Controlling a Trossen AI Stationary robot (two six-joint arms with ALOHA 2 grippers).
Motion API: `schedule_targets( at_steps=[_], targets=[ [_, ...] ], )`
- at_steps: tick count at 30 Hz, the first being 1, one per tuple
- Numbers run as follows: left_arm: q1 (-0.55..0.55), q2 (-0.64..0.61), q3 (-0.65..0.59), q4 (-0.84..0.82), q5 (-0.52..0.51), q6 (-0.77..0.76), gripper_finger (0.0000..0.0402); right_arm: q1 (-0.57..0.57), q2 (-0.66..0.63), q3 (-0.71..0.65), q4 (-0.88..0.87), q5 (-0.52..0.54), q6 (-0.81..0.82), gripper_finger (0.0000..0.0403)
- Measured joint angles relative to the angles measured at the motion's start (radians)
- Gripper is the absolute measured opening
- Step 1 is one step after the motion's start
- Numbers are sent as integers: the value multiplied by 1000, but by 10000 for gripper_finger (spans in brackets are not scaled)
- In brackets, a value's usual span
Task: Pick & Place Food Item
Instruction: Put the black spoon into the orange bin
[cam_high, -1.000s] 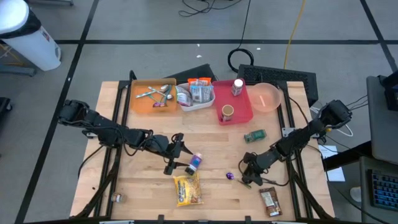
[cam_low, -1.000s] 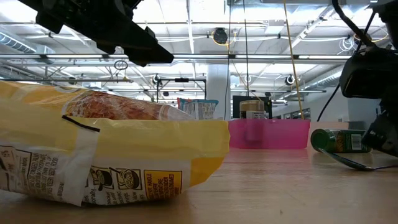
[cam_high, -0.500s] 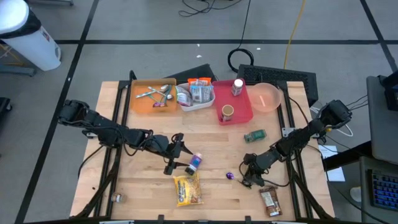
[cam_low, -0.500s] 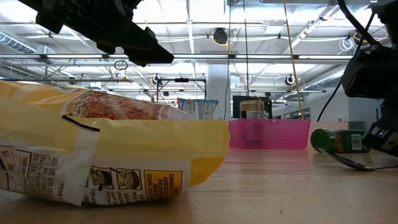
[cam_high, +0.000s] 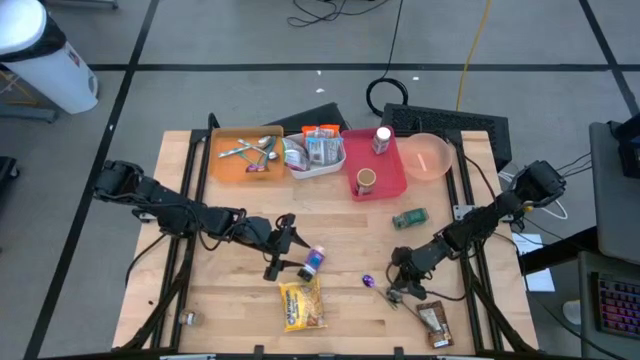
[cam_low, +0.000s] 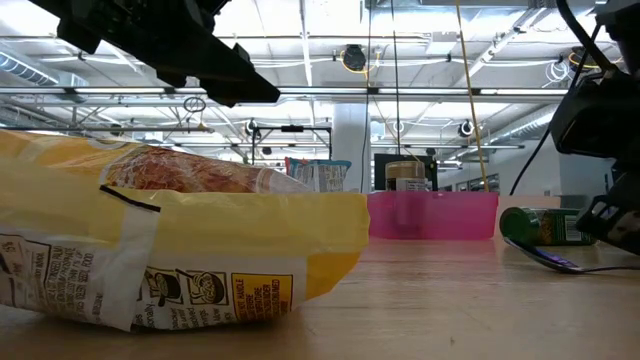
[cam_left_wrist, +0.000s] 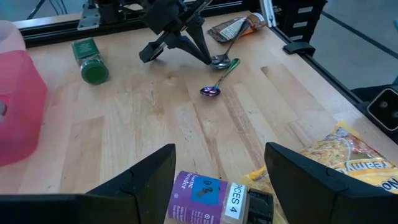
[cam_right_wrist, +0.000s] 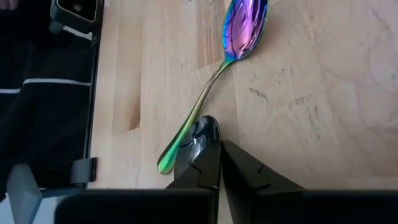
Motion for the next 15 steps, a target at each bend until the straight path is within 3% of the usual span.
schedule_targets(
  at_steps=[8,15],
  targets=[
    [0,0,0,0,-20,0,253,-13,2,-3,-8,41,-144,1],
    [0,0,0,0,-21,1,253,-114,2,-3,-3,31,-266,0]
  ],
)
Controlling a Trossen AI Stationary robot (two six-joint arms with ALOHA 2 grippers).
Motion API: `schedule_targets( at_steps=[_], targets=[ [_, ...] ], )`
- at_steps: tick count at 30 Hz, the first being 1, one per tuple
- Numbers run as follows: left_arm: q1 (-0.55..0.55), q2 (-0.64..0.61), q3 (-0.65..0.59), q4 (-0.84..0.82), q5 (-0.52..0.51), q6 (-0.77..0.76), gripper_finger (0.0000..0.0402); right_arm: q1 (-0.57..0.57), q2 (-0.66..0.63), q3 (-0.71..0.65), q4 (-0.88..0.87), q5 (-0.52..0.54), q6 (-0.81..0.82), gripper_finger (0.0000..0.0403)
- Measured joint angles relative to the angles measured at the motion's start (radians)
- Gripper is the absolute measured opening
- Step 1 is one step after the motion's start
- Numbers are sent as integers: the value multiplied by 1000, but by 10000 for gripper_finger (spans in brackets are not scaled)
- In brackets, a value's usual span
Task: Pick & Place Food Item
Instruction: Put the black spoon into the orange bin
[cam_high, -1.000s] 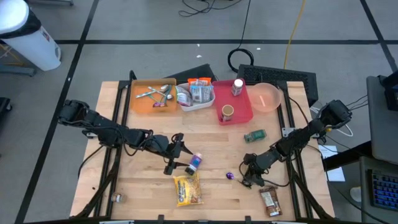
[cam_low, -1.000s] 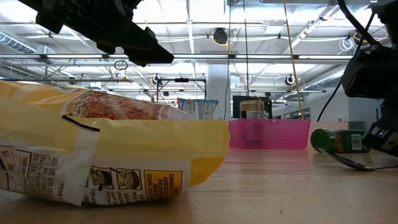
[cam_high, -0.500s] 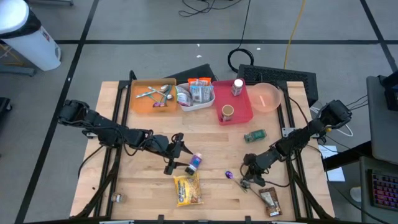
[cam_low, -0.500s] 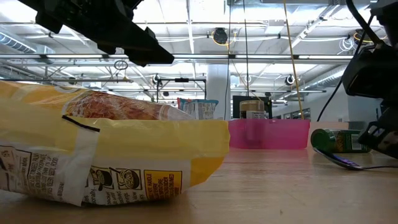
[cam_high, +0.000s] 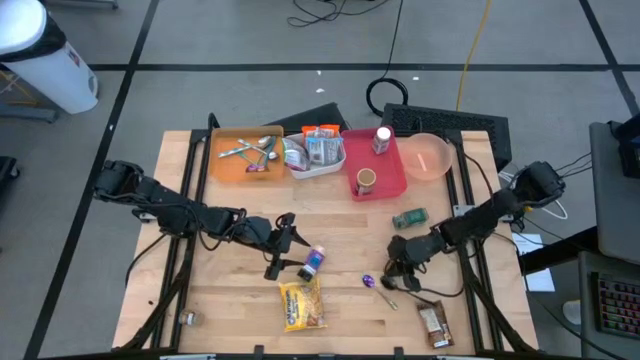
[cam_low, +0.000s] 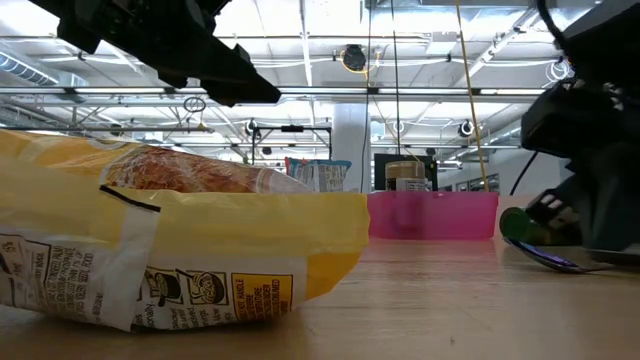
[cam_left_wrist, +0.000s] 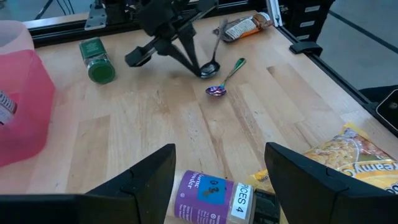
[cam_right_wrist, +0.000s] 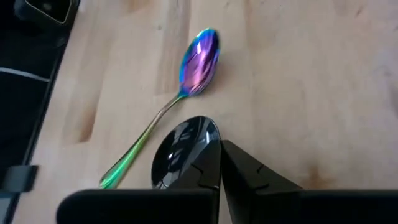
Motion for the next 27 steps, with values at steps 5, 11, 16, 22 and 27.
schedule_targets(
  at_steps=[5,11,16,22,27],
  targets=[
    [0,0,0,0,0,20,253,-68,0,0,10,-31,-70,0],
    [0,0,0,0,0,21,253,-129,-1,0,51,-55,-162,0],
    [0,0,0,0,0,21,253,-168,-2,1,133,-84,-239,0],
    [0,0,0,0,-1,22,253,-203,-2,1,191,-106,-295,0],
    [0,0,0,0,-1,25,253,-214,-2,1,181,-107,-290,0]
  ],
)
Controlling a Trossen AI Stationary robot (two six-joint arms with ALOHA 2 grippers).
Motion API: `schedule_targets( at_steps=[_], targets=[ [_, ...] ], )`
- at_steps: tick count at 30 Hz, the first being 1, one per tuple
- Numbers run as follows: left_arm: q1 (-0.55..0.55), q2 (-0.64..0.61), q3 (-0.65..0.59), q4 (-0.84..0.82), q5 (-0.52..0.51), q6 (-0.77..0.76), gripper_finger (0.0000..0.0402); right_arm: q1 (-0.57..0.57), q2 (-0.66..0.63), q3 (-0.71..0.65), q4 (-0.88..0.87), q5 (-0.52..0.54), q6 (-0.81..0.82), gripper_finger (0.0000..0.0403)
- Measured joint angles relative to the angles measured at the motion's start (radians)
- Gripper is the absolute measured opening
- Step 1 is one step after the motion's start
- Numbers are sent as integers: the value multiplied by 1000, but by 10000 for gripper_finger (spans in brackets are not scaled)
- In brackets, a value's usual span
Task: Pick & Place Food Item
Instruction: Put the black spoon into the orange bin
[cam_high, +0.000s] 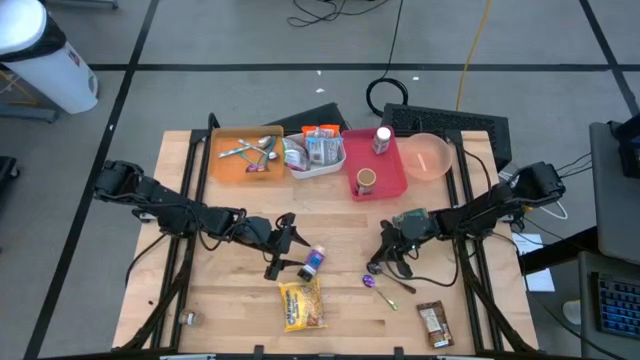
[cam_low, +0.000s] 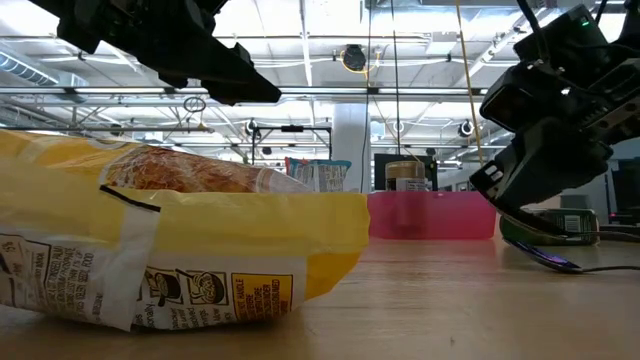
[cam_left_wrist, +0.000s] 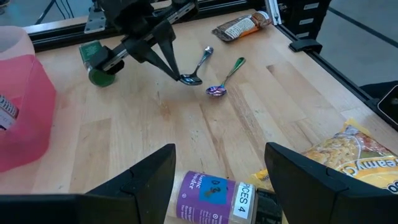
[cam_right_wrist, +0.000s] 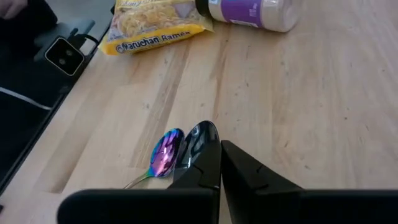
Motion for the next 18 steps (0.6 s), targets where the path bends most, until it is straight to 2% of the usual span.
schedule_targets(
  at_steps=[18],
  targets=[
    [0,0,0,0,0,1,253,0,-1,2,-140,1,103,0]
  ],
)
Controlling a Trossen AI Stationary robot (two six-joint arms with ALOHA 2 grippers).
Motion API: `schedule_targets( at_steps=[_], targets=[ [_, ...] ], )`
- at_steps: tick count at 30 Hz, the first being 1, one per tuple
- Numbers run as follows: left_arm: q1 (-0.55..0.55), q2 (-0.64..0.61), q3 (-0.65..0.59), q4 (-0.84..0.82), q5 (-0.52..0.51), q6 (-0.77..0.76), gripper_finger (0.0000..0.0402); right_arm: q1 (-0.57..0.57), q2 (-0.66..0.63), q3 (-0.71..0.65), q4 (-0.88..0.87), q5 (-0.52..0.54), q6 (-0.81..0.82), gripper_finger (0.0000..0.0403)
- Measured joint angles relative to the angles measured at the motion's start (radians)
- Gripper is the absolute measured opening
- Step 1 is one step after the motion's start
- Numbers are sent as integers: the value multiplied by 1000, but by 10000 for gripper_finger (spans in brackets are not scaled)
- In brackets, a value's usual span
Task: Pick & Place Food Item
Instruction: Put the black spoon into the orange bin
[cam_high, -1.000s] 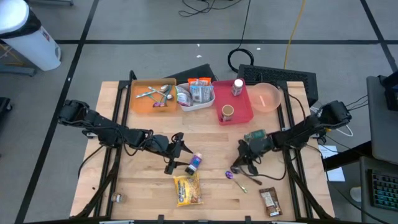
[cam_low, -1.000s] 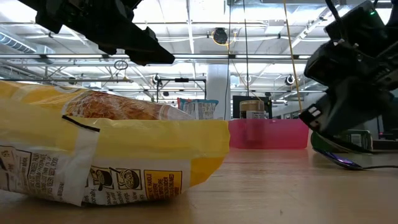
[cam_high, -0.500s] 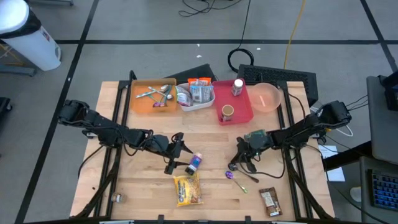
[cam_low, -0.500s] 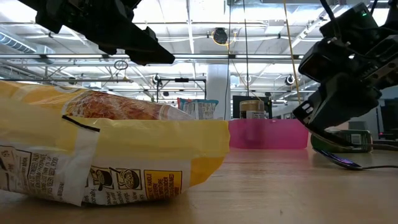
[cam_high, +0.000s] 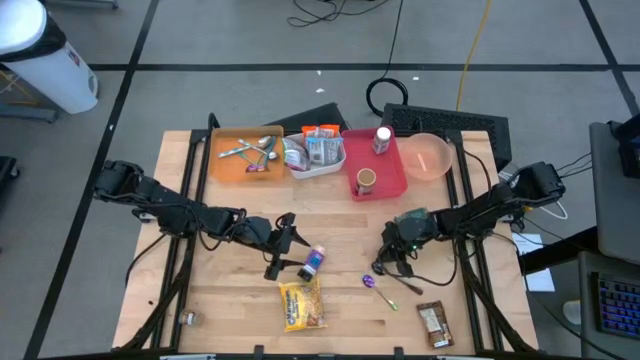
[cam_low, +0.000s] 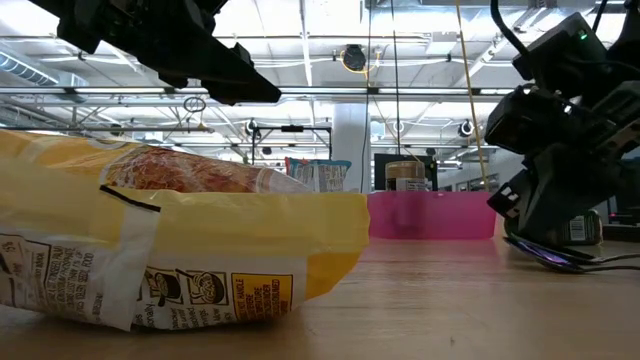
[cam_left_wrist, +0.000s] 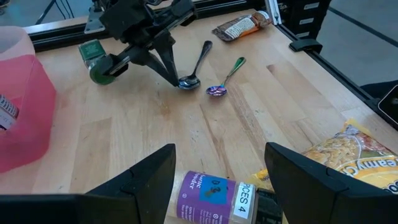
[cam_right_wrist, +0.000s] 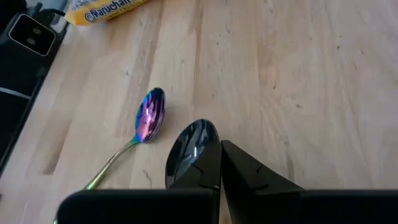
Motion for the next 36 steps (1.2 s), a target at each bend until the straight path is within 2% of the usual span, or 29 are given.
schedule_targets(
  at_steps=[6,10,21,26,36],
  targets=[
    [0,0,0,0,0,-1,253,0,0,0,24,1,27,1],
    [0,0,0,0,0,-1,253,0,0,0,39,1,68,16],
    [0,0,0,0,0,-1,253,0,0,0,41,4,131,126],
    [0,0,0,0,0,-1,253,0,0,0,38,13,136,160],
    [0,0,0,0,0,-1,253,0,0,0,14,30,176,169]
  ],
)
